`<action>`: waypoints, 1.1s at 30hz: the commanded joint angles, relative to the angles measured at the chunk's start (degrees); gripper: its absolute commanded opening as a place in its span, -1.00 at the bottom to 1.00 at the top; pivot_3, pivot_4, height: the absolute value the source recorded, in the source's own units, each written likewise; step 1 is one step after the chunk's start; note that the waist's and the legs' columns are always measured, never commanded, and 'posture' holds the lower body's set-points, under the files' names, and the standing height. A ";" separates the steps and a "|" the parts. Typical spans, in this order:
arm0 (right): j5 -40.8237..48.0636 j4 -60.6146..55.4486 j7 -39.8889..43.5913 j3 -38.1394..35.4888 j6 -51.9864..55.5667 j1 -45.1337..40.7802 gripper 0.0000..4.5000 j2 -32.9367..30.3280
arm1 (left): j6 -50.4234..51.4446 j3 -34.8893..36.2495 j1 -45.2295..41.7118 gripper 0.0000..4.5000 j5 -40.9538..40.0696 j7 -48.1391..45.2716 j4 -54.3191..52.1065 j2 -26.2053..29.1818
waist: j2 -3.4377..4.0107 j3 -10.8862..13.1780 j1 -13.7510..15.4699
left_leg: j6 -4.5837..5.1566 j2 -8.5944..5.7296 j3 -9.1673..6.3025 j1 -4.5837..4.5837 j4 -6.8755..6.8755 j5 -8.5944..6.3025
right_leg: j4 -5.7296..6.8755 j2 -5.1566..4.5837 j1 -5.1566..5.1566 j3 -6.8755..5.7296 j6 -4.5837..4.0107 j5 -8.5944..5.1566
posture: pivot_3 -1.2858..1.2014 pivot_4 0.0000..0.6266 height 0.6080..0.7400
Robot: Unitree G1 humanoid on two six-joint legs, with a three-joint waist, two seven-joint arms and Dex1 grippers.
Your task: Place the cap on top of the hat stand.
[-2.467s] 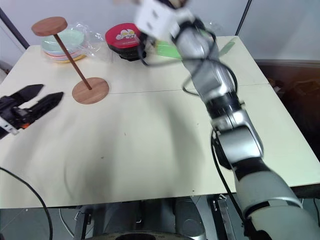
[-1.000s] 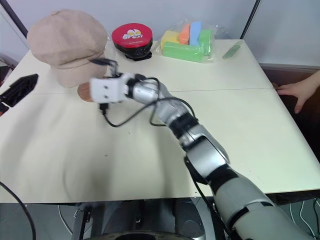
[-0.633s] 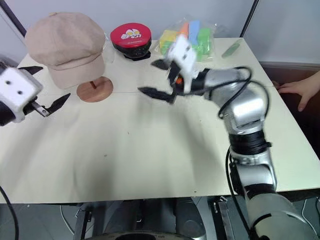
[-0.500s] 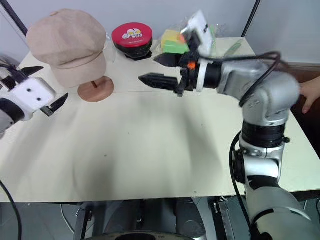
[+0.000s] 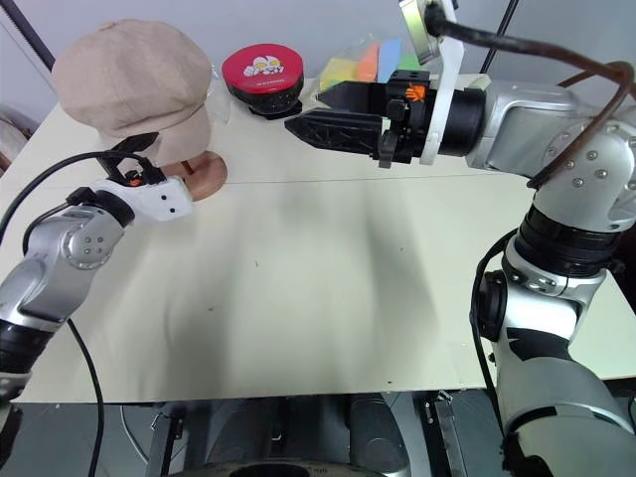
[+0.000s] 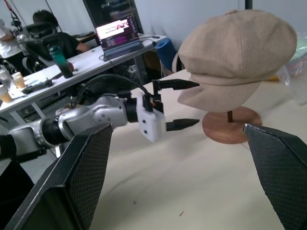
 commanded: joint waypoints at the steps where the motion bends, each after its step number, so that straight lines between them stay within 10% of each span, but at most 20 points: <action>1: 2.44 -0.86 -1.12 -1.72 -1.03 -1.71 0.99 -1.19 | -1.07 1.36 -2.09 0.89 2.72 1.70 1.74 -1.28 | 0.00 0.00 0.01 | 0.00 0.00 0.00 0.00 0.00 0.00 | 0.00 -0.01 0.00 0.00 0.00 0.00 | 0.03 -0.52 1.00; 10: 5.57 -1.14 -2.42 -1.39 -2.55 -1.25 1.00 -3.82 | -4.48 4.12 -1.37 -0.98 2.10 1.19 3.19 -1.83 | -0.01 -0.01 0.02 | 0.00 0.07 -0.04 -0.01 0.01 0.00 | 0.00 -0.04 0.00 0.00 0.01 0.00 | 0.03 -0.52 1.00; 19: 6.96 -1.29 -2.86 0.08 -4.55 -0.12 1.00 -5.30 | -33.01 15.89 3.30 -0.98 -9.46 1.93 12.27 6.03 | 0.02 -0.02 -0.11 | 0.00 0.20 -0.11 0.01 -0.02 0.00 | 0.01 -0.08 -0.05 0.06 0.00 0.00 | 0.03 -0.52 1.00; 33: 6.45 0.18 -2.98 2.49 -6.63 0.99 1.00 -6.66 | -72.51 9.45 -12.42 -0.98 -4.78 -0.09 45.07 16.87 | 0.02 -0.02 0.05 | 0.01 0.06 0.03 -0.04 0.01 0.00 | 0.00 -0.09 -0.02 -0.01 0.01 0.00 | 0.03 -0.52 1.00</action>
